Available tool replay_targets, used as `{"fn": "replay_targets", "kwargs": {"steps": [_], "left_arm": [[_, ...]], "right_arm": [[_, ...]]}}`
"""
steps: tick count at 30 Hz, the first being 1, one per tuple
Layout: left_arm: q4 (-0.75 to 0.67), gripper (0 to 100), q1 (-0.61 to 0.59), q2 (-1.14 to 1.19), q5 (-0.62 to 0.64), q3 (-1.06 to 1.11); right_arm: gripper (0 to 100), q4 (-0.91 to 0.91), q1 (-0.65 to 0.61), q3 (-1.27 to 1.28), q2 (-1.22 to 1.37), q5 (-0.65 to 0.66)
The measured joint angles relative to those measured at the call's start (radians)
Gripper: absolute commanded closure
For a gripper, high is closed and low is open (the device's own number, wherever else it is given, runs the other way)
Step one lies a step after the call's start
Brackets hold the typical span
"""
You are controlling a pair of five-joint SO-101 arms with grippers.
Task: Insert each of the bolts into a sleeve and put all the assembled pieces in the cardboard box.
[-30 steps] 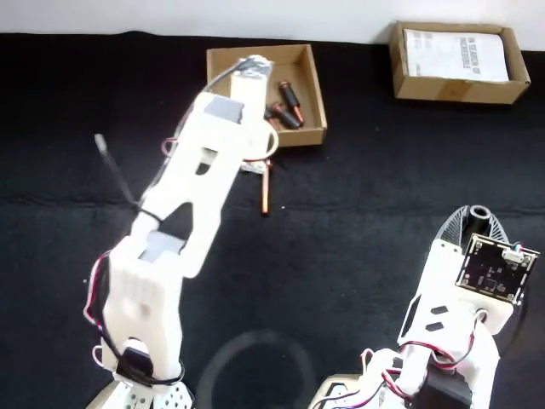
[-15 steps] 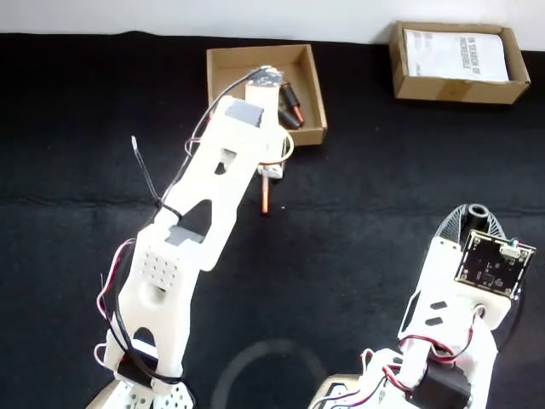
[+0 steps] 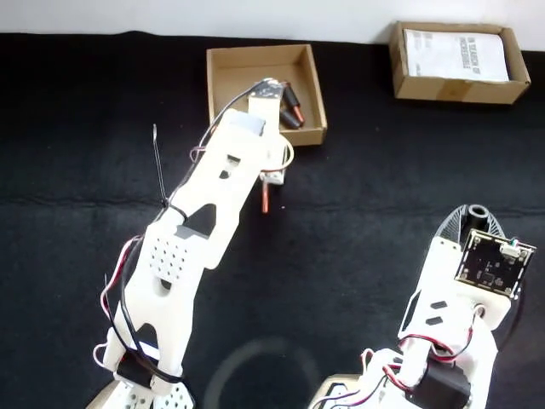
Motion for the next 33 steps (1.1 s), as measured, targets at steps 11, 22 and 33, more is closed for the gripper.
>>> {"fn": "replay_targets", "kwargs": {"steps": [11,22,33], "left_arm": [[0.012,99,0.008,0.003,0.003,-0.012],[0.420,99,0.003,0.011,0.000,-0.479],[0.473,99,0.023,-0.089,0.000,-0.868]], "right_arm": [[99.1,0.000,0.000,0.000,0.000,0.000],[99.1,0.000,-0.072,0.189,0.000,0.100],[99.1,0.000,-0.167,0.207,0.000,0.074]]}}
